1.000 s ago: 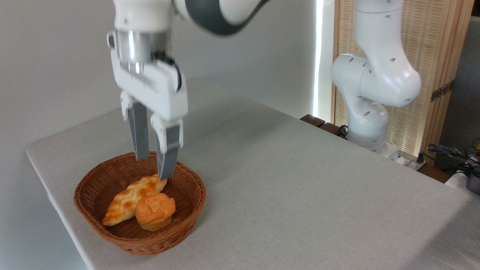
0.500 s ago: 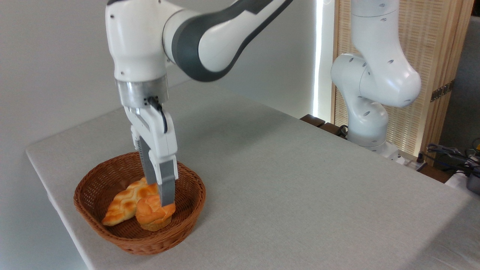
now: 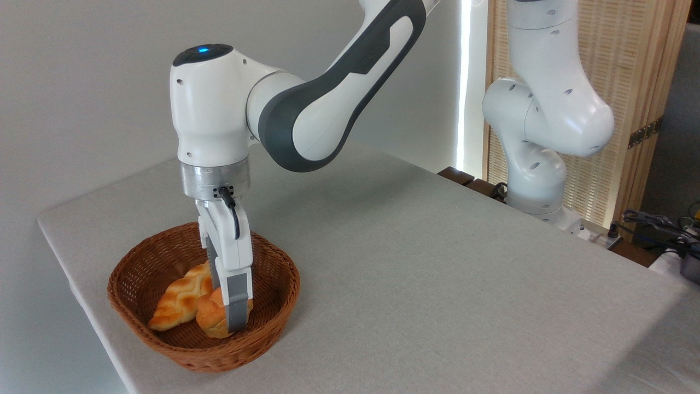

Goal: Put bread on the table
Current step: 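Lower the open gripper onto the small round orange bun, then close the gripper around the round bun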

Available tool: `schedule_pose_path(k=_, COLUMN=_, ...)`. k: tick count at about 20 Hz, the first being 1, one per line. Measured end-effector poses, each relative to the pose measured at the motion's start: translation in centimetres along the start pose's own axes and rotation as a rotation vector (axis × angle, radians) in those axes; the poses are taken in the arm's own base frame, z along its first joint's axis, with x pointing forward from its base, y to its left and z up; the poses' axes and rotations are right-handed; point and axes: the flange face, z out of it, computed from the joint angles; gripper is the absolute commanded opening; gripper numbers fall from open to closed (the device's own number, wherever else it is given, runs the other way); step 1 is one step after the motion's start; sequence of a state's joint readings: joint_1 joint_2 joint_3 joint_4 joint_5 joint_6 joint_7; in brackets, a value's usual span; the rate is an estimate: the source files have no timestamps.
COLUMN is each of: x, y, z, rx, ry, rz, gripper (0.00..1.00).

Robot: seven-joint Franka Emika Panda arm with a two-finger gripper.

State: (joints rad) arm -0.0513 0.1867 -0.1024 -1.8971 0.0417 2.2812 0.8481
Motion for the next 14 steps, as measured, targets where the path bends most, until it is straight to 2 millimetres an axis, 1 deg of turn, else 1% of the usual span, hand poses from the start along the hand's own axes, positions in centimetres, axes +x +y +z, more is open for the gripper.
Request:
schedule_pose_path(k=1, x=0.01, y=0.01, z=0.0, rx=0.0, ry=0.0, rz=0.007, gripper=0.29)
schedule_pose_path(k=2, x=0.0, y=0.02, z=0.01, rx=0.0, ry=0.0, rz=0.01, gripper=0.22)
schedule_pose_path(k=4, x=0.08, y=0.12, z=0.04, rx=-0.001, ry=0.0, rz=0.013, gripper=0.14)
schedule_pose_path(k=7, x=0.28, y=0.31, z=0.06, rx=-0.003, ry=0.001, rz=0.018, gripper=0.12)
schedule_pose_path(k=14, x=0.5, y=0.48, z=-0.05, rx=-0.001, ry=0.004, rz=0.022, gripper=0.11)
